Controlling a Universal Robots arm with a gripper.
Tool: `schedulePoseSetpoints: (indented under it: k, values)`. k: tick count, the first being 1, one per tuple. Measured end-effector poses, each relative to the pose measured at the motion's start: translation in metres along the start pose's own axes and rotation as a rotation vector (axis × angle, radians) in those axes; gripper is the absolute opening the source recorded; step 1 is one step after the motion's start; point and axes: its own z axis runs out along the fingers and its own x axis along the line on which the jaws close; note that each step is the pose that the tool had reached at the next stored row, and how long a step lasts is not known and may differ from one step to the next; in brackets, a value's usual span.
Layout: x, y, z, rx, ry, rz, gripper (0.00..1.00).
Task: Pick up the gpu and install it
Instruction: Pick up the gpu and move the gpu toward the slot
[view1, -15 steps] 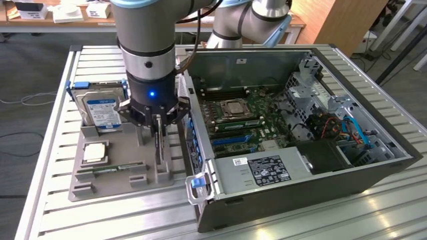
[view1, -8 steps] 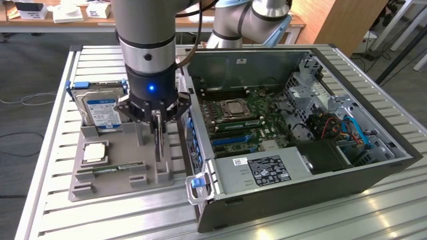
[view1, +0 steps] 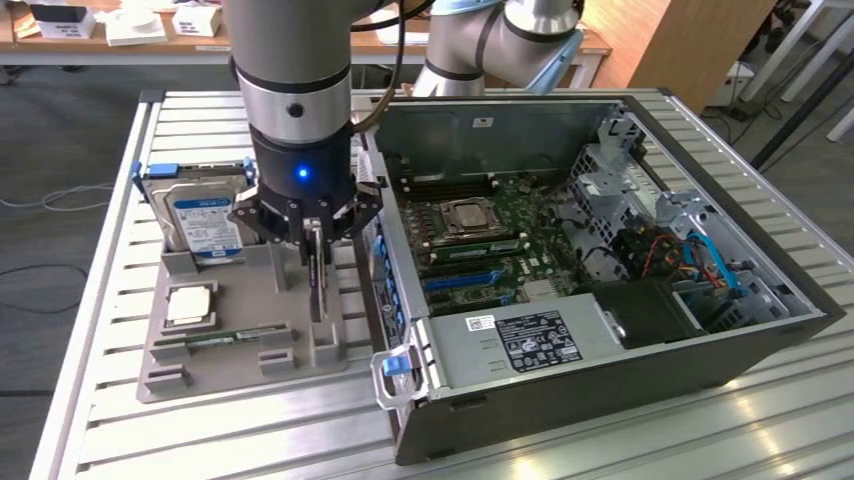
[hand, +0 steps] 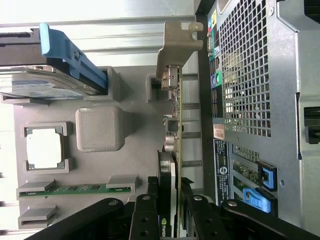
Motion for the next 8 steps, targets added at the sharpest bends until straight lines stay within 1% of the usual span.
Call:
schedulePoseSetpoints:
  k: [8]
  values:
    - [0.0, 0.0, 0.0, 0.0, 0.0001, 0.0, 0.27]
